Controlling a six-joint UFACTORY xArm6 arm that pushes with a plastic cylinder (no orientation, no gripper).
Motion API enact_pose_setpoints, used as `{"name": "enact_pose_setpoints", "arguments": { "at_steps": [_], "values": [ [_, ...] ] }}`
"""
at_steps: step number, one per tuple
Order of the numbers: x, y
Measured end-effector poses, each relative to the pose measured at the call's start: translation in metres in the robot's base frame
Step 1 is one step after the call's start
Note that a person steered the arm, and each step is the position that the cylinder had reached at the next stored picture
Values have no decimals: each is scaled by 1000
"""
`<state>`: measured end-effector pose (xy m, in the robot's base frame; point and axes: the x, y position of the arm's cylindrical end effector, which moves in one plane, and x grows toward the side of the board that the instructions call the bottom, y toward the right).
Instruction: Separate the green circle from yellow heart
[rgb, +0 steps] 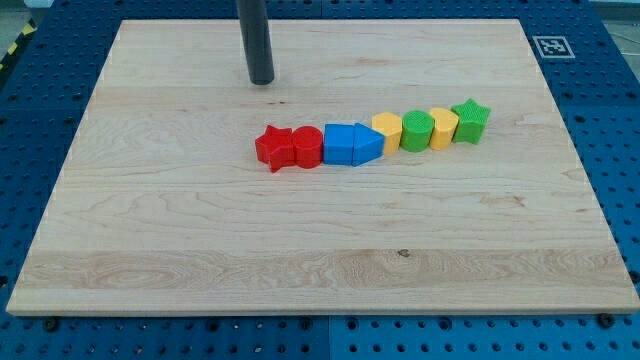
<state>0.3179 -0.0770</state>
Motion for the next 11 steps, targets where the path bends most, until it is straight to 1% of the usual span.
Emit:
{"name": "enact_pose_setpoints", "arguments": {
  "at_steps": [1, 3, 4, 5, 6, 7, 8, 9, 10, 11],
  "values": [
    [5, 16],
    [26, 68],
    [27, 82],
    [49, 113],
    [58, 134],
    [59, 138],
    [73, 158],
    [73, 158],
    [91, 169],
    [97, 175]
  ]
}}
